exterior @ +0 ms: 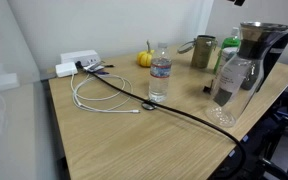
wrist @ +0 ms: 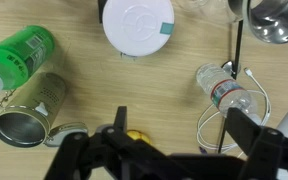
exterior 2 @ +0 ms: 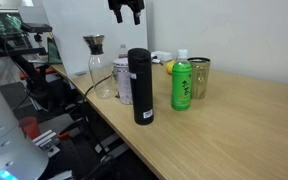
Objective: Move the green bottle next to the water bottle
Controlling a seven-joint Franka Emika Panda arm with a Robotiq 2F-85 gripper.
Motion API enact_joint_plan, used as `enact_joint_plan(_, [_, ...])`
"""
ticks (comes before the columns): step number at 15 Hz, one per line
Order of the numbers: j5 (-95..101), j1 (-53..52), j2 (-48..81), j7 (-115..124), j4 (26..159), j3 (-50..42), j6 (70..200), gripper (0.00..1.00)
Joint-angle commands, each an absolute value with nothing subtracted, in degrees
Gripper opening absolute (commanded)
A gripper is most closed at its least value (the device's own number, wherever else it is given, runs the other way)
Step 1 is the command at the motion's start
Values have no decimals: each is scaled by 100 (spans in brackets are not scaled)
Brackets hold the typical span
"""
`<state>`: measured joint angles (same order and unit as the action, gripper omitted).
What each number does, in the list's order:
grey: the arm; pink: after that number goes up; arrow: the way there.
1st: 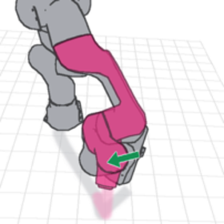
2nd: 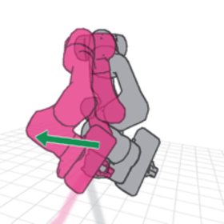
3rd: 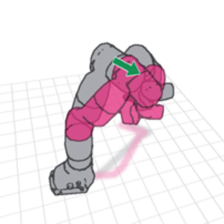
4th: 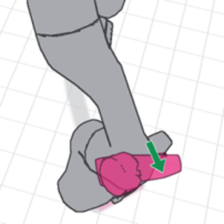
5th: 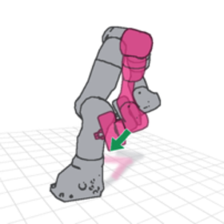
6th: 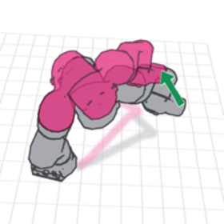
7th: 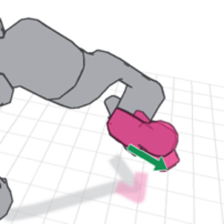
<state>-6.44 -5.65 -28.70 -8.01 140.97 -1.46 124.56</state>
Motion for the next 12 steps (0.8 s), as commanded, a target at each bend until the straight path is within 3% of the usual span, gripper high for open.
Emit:
enact_joint_plan(1, [-662,-529,-2869,-813,14083,-113,12436,100])
enact_joint_plan(12, [329,462,-2317,-110,13932,-323,12970,100])
